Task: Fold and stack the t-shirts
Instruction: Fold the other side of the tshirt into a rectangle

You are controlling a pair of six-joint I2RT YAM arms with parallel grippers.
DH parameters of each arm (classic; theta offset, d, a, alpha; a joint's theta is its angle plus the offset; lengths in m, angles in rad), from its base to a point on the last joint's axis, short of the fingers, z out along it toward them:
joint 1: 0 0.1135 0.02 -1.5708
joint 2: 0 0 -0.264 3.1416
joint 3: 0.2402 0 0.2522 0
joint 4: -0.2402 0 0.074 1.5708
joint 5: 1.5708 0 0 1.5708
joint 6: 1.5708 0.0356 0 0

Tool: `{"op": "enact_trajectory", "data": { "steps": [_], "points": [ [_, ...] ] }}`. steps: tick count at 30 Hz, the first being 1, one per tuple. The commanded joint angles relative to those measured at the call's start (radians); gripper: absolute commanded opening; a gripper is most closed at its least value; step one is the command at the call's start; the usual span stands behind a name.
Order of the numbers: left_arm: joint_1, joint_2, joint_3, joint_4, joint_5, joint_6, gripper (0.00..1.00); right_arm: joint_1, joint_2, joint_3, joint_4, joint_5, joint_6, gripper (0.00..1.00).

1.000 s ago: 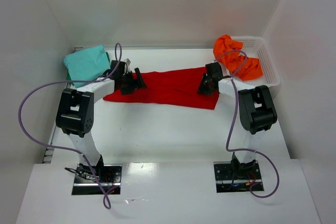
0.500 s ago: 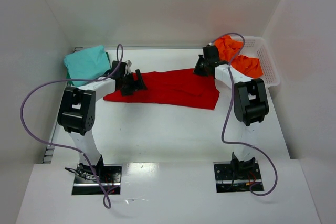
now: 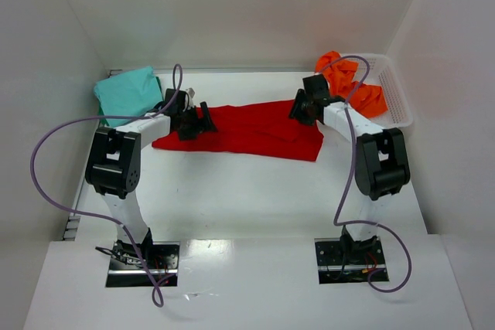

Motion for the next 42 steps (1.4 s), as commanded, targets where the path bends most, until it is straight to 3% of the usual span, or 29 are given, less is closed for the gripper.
{"op": "enact_trajectory", "data": {
  "steps": [1, 14, 32, 38, 42],
  "points": [
    [0.002, 0.010, 0.034, 0.005, 0.023, 0.015, 0.98, 0.023, -0.093, -0.046, -0.001, 0.037, 0.025, 0.51],
    [0.002, 0.010, 0.034, -0.004, 0.012, 0.015, 0.98, 0.094, 0.025, -0.081, -0.024, 0.080, 0.025, 0.51],
    [0.002, 0.019, 0.034, -0.004, 0.012, 0.015, 0.98, 0.125, 0.050, -0.099, -0.070, 0.136, -0.003, 0.51],
    [0.002, 0.019, 0.034, -0.004, 0.012, 0.015, 0.98, 0.134, 0.070, -0.090, -0.060, 0.127, -0.003, 0.29],
    [0.002, 0.019, 0.034, -0.004, 0.012, 0.015, 0.98, 0.134, 0.070, -0.090, -0.060, 0.138, -0.003, 0.05]
  ]
}}
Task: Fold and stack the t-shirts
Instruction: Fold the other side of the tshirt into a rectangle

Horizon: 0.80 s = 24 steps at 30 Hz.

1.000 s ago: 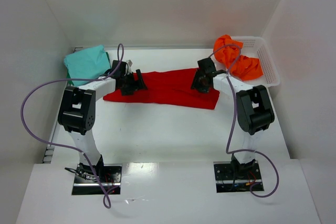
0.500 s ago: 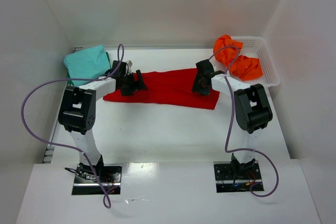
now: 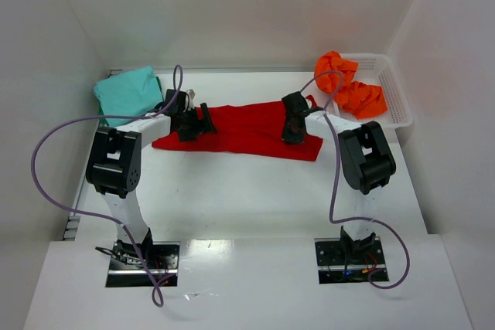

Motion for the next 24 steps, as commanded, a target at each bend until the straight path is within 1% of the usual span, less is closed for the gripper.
{"op": "enact_trajectory", "data": {
  "steps": [1, 2, 6, 7, 9, 13, 19, 24],
  "points": [
    [0.002, 0.012, 0.034, 0.008, 0.007, 0.014, 0.98, 0.007, 0.000, 0.006, -0.006, 0.032, -0.001, 0.02],
    [0.002, 0.012, 0.034, 0.008, 0.007, 0.014, 0.98, 0.007, 0.000, 0.006, -0.006, 0.046, -0.001, 0.00],
    [0.002, 0.012, 0.034, 0.008, 0.007, 0.014, 0.98, 0.007, 0.000, 0.066, -0.015, 0.066, -0.019, 0.00],
    [0.002, 0.012, 0.034, 0.008, 0.007, 0.014, 0.98, 0.007, 0.011, 0.104, -0.015, 0.075, -0.035, 0.00],
    [0.002, 0.012, 0.034, 0.008, 0.007, 0.014, 0.98, 0.007, 0.039, 0.155, -0.027, 0.084, -0.052, 0.00],
    [0.002, 0.012, 0.034, -0.001, 0.007, 0.014, 0.98, 0.007, 0.118, 0.315, -0.047, 0.084, -0.087, 0.00],
    [0.002, 0.012, 0.043, -0.001, 0.016, 0.023, 0.98, 0.007, 0.250, 0.498, -0.067, 0.057, -0.121, 0.00],
    [0.002, 0.021, 0.043, -0.001, 0.025, 0.023, 0.98, 0.007, 0.293, 0.570, -0.017, 0.057, -0.144, 0.01]
  ]
}}
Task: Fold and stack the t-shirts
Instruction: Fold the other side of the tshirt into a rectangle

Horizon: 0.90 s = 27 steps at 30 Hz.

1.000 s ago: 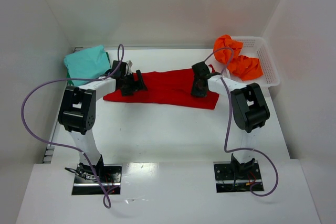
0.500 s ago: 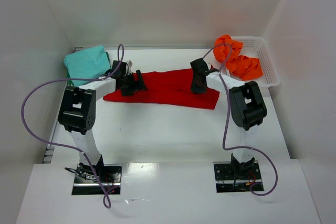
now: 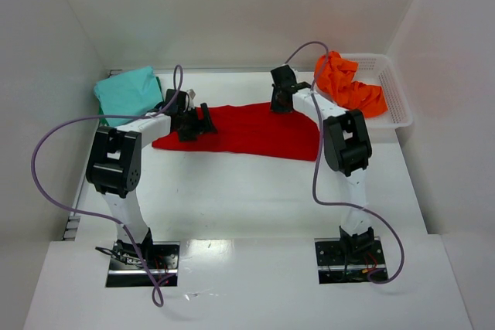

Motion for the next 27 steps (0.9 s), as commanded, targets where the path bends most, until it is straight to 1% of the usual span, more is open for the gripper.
{"op": "enact_trajectory", "data": {
  "steps": [1, 2, 3, 4, 6, 8, 10, 11, 14, 15, 17, 18, 19, 21, 22, 24, 25, 27],
  "points": [
    [0.002, 0.020, 0.039, 0.007, 0.023, 0.021, 0.98, 0.007, 0.027, 0.107, 0.028, 0.002, -0.044, 0.07],
    [0.002, 0.020, 0.039, 0.007, 0.023, 0.021, 0.98, 0.007, 0.045, 0.124, 0.028, -0.008, -0.055, 0.10],
    [0.002, 0.020, 0.039, 0.007, 0.023, 0.021, 0.98, 0.007, 0.046, 0.141, 0.028, -0.018, -0.055, 0.19],
    [0.002, 0.020, 0.039, 0.007, 0.023, 0.021, 0.98, 0.007, 0.059, 0.164, 0.028, -0.031, -0.067, 0.42],
    [0.002, 0.020, 0.039, 0.007, 0.023, 0.021, 0.98, 0.007, 0.059, 0.164, 0.019, -0.040, -0.067, 0.65],
    [0.002, 0.011, 0.048, -0.004, 0.023, 0.030, 0.98, 0.007, 0.023, 0.145, 0.031, -0.040, -0.067, 0.84],
    [0.002, -0.001, 0.059, -0.013, 0.023, 0.030, 0.98, 0.007, -0.019, 0.074, 0.075, -0.040, -0.057, 0.90],
    [0.002, -0.001, 0.059, -0.027, 0.023, 0.041, 0.98, 0.007, -0.067, 0.050, 0.089, -0.040, -0.057, 0.92],
    [0.002, -0.061, 0.095, -0.039, -0.002, 0.065, 0.99, -0.005, -0.143, -0.050, 0.123, -0.040, -0.023, 0.93],
    [0.002, -0.075, 0.105, -0.039, -0.013, 0.093, 0.99, -0.005, -0.199, -0.078, 0.134, -0.040, 0.000, 0.93],
    [0.002, -0.110, 0.128, -0.025, -0.022, 0.151, 0.99, -0.016, -0.262, -0.182, 0.168, -0.054, 0.025, 0.93],
    [0.002, -0.110, 0.140, -0.025, -0.022, 0.244, 0.99, -0.016, -0.325, -0.217, 0.181, -0.063, 0.034, 0.96],
    [0.002, -0.110, 0.160, -0.025, -0.045, 0.292, 0.99, -0.016, -0.355, -0.287, 0.203, -0.063, 0.034, 0.97],
    [0.002, -0.086, 0.235, -0.083, -0.091, 0.381, 0.99, -0.016, -0.405, -0.339, 0.203, -0.072, 0.043, 0.99],
    [0.002, -0.061, 0.258, -0.099, -0.106, 0.473, 0.99, -0.016, -0.451, -0.381, 0.203, -0.072, 0.043, 1.00],
    [0.002, -0.028, 0.301, -0.152, -0.106, 0.594, 0.99, -0.016, -0.491, -0.420, 0.203, -0.072, 0.054, 1.00],
    [0.002, 0.000, 0.310, -0.169, -0.106, 0.744, 0.99, -0.026, -0.528, -0.457, 0.203, -0.081, 0.063, 1.00],
    [-0.007, 0.009, 0.294, -0.159, -0.201, 0.838, 0.99, -0.027, -0.562, -0.490, 0.203, -0.093, 0.072, 1.00]
  ]
}}
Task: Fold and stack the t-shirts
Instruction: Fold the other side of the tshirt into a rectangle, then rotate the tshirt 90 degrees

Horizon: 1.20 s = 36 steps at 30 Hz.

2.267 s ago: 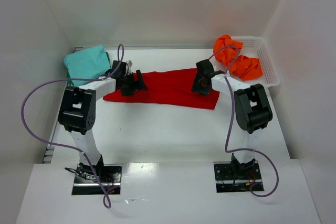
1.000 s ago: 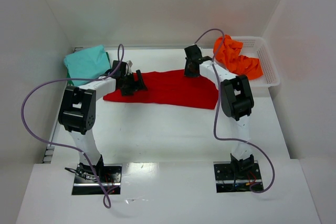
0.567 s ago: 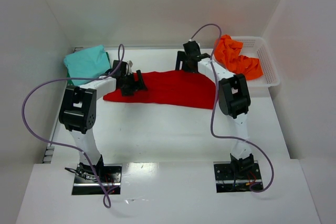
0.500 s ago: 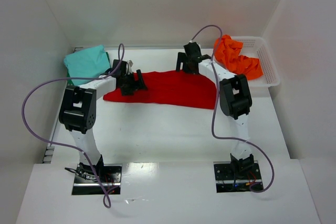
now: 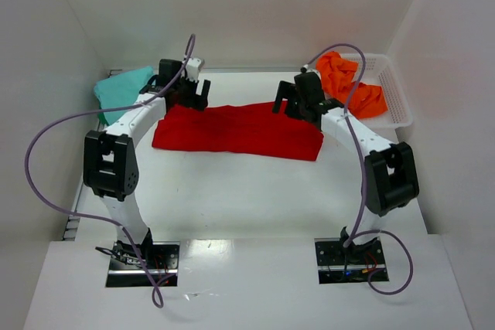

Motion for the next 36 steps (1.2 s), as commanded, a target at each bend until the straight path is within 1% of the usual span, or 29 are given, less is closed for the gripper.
{"op": "enact_trajectory", "data": {
  "steps": [1, 2, 3, 6, 8, 10, 15, 16, 19, 20, 22, 25, 27, 28, 29, 32, 33, 34, 36],
  "points": [
    [-0.015, 0.058, -0.014, -0.046, -0.122, 0.337, 0.99, -0.025, -0.082, -0.083, 0.050, -0.013, 0.044, 1.00],
    [-0.003, 0.075, -0.014, -0.046, -0.122, 0.365, 0.99, -0.025, -0.114, -0.099, 0.050, -0.023, 0.044, 1.00],
    [-0.003, 0.085, -0.014, -0.087, -0.063, 0.388, 0.99, -0.036, -0.129, -0.111, 0.050, -0.023, 0.044, 1.00],
    [0.022, 0.104, -0.014, -0.112, 0.012, 0.438, 0.99, -0.045, -0.183, -0.156, 0.026, -0.034, 0.053, 1.00],
    [0.022, 0.113, -0.025, -0.124, 0.034, 0.484, 0.99, -0.045, -0.206, -0.170, 0.015, -0.034, 0.053, 1.00],
    [0.022, 0.124, -0.034, -0.134, 0.034, 0.494, 0.99, -0.045, -0.224, -0.180, 0.004, -0.034, 0.062, 1.00],
    [0.013, 0.158, -0.044, -0.134, -0.053, 0.503, 0.99, -0.045, -0.260, -0.214, 0.004, -0.054, 0.071, 1.00],
    [0.013, 0.168, -0.044, -0.134, -0.090, 0.503, 0.99, -0.045, -0.260, -0.214, 0.004, -0.054, 0.081, 1.00],
    [-0.026, 0.168, -0.054, -0.134, -0.141, 0.503, 0.99, -0.045, -0.281, -0.234, -0.006, -0.054, 0.090, 1.00],
    [-0.039, 0.177, -0.063, -0.134, -0.191, 0.503, 0.99, -0.045, -0.295, -0.243, -0.006, -0.054, 0.090, 1.00],
    [-0.082, 0.178, -0.064, -0.144, -0.230, 0.480, 0.99, -0.045, -0.307, -0.252, -0.006, -0.054, 0.099, 1.00],
    [-0.125, 0.211, -0.054, -0.202, -0.283, 0.449, 0.99, -0.045, -0.316, -0.253, -0.048, -0.045, 0.099, 1.00],
    [-0.161, 0.234, -0.039, -0.262, -0.317, 0.396, 0.99, -0.045, -0.307, -0.243, -0.069, -0.021, 0.090, 1.00],
    [-0.171, 0.234, -0.039, -0.284, -0.317, 0.373, 0.99, -0.045, -0.307, -0.243, -0.080, -0.020, 0.090, 1.00],
    [-0.180, 0.246, -0.039, -0.334, -0.317, 0.319, 0.99, -0.045, -0.298, -0.243, -0.080, -0.010, 0.090, 1.00],
    [-0.200, 0.256, -0.048, -0.399, -0.273, 0.236, 0.99, -0.045, -0.277, -0.243, -0.091, -0.010, 0.090, 1.00],
    [-0.211, 0.244, -0.065, -0.399, -0.273, 0.201, 0.99, -0.045, -0.264, -0.243, -0.091, -0.020, 0.090, 1.00],
    [-0.211, 0.234, -0.085, -0.399, -0.242, 0.201, 0.99, -0.045, -0.251, -0.243, -0.077, -0.020, 0.090, 1.00],
    [-0.237, 0.216, -0.133, -0.410, -0.242, 0.157, 0.99, -0.045, -0.237, -0.234, -0.077, -0.020, 0.090, 1.00]
  ]
}}
